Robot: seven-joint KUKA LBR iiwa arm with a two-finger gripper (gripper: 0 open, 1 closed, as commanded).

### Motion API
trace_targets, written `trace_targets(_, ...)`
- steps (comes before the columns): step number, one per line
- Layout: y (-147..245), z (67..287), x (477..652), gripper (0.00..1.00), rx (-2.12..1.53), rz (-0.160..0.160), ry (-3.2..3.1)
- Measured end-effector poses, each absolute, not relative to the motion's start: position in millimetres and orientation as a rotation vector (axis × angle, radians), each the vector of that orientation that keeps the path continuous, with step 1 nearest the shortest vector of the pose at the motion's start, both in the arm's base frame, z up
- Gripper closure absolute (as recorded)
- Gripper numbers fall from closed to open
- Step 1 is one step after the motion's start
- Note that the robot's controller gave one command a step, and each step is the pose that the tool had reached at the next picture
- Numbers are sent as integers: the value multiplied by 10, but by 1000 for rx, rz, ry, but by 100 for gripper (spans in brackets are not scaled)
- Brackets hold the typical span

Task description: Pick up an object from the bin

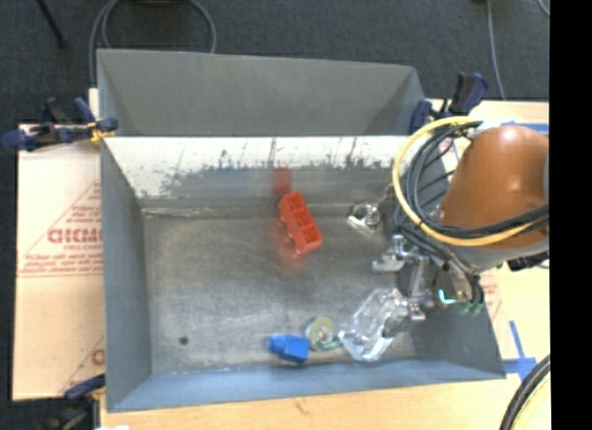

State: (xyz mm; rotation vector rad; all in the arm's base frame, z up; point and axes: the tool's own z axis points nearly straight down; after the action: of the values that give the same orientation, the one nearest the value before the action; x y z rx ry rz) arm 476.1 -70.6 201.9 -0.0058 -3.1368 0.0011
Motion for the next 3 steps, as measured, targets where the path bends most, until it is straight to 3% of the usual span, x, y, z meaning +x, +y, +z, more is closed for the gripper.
trace_targets(1,-1260,1004,4801,0,288,1,-3128)
trace_targets(2,-1253,1038,4818,100,297,4,-3132)
trace_targets(3,-1475,1890,4740,100,358,7,-3128)
